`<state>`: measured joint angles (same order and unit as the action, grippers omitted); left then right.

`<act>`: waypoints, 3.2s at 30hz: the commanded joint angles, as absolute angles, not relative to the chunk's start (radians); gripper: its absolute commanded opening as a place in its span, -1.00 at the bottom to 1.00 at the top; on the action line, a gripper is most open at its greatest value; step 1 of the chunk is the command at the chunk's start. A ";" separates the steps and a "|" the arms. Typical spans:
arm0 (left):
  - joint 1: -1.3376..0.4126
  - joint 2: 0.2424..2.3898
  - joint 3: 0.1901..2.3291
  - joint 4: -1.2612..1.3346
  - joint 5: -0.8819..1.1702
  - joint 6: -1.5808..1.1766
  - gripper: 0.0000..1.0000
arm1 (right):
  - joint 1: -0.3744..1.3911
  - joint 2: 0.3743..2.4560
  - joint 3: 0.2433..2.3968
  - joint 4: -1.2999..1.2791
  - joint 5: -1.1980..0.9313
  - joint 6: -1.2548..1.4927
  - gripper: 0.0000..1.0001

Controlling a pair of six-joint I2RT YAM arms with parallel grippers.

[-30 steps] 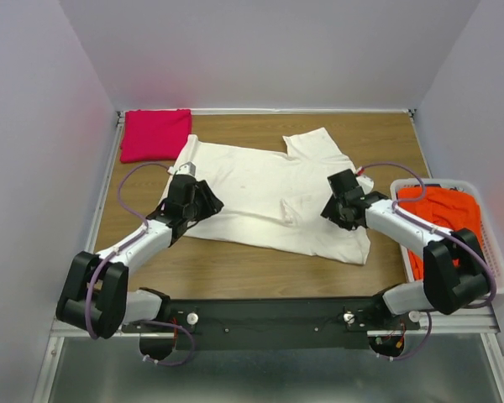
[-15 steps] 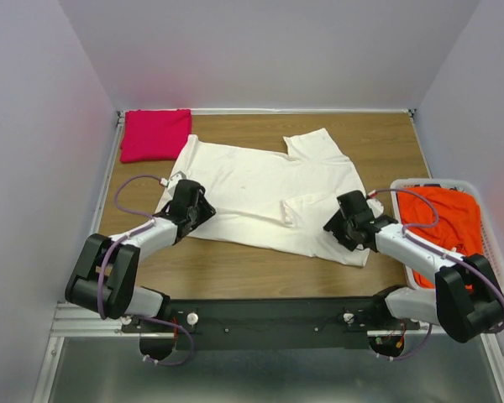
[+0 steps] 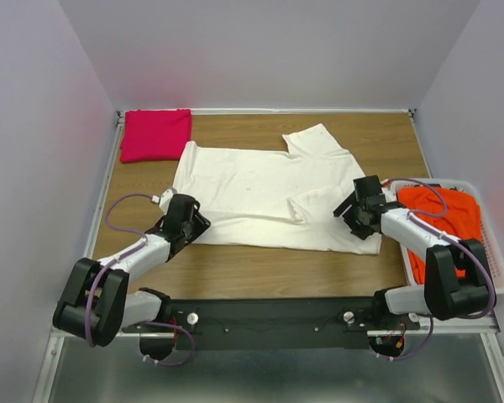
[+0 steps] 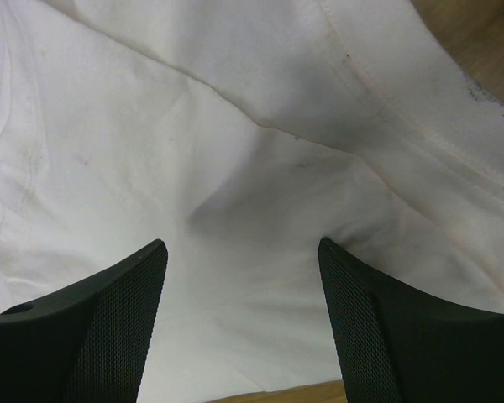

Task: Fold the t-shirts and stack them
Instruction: Fold the tshirt

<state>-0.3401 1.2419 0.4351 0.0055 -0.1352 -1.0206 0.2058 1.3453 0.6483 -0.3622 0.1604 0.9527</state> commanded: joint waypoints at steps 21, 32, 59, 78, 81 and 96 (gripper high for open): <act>-0.339 1.277 0.721 -0.141 -0.193 -0.844 0.23 | 0.514 1.420 0.870 -0.411 0.189 0.738 0.90; -0.336 1.511 0.741 -0.051 -0.153 -0.867 0.23 | 0.821 1.799 1.149 -0.413 0.356 0.701 0.89; -0.333 1.097 0.442 -0.186 -0.143 -1.026 0.18 | 0.991 1.819 0.917 -0.422 0.351 0.747 0.92; -0.278 1.178 0.694 -0.200 -0.270 -0.850 0.19 | 0.804 1.586 0.908 -0.426 0.405 0.839 1.00; -0.230 1.227 0.764 -0.186 -0.291 -0.838 0.19 | 0.714 1.559 0.969 -0.425 0.388 0.786 1.00; -0.138 1.870 1.417 -0.225 -0.341 -0.488 0.06 | 0.629 1.874 1.350 -0.380 0.256 0.649 0.96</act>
<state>-0.1387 1.7451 1.2976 -0.1749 -0.3119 -0.5968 0.6163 1.8133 1.2961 -0.3904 0.3405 0.6754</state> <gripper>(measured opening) 0.543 0.984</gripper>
